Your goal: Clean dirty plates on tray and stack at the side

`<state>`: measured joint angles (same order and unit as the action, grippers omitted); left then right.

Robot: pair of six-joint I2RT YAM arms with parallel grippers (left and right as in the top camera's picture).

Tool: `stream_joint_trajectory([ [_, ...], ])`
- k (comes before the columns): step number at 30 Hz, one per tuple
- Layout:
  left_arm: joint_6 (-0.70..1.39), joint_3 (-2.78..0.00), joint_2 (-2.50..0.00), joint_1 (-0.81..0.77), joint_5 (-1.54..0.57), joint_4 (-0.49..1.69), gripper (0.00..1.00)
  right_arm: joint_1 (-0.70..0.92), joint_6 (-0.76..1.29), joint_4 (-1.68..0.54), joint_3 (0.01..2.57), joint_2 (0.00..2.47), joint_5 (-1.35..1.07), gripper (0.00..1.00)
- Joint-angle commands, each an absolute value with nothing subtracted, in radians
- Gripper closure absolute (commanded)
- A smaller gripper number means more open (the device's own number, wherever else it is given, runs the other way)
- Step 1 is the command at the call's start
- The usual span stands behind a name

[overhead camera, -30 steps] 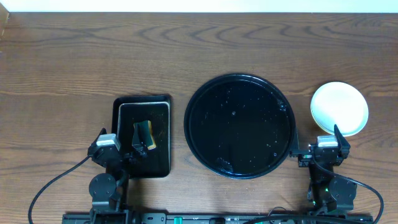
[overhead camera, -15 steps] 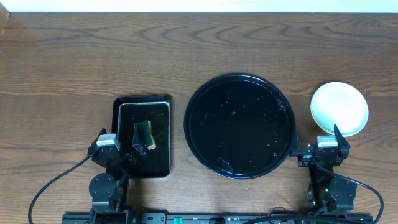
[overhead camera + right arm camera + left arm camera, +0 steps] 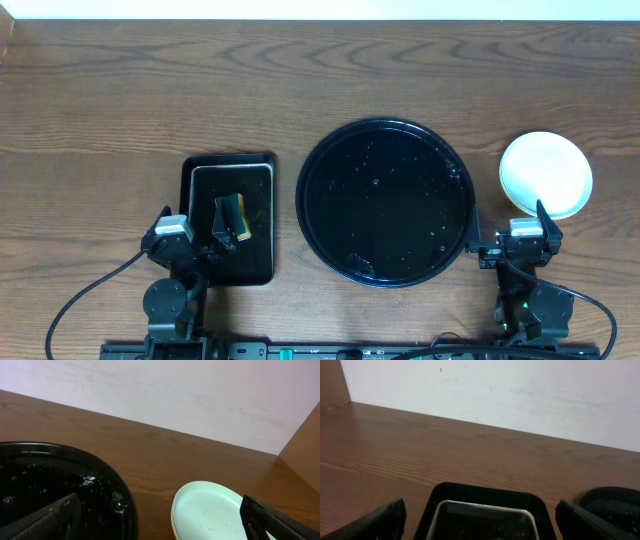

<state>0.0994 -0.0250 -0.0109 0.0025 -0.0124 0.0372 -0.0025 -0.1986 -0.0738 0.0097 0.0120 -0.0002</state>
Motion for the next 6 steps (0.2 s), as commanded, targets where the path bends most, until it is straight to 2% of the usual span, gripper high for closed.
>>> stream_joint_trajectory([
  [1,0.083,-0.004,-0.005,-0.001,0.008,0.073,0.05,-0.006,-0.184,-0.075,0.005,0.006,-0.004,0.01],
  [6,0.083,-0.004,-0.005,-0.001,0.008,0.073,0.05,-0.006,-0.184,-0.075,0.005,0.006,-0.004,0.01],
])
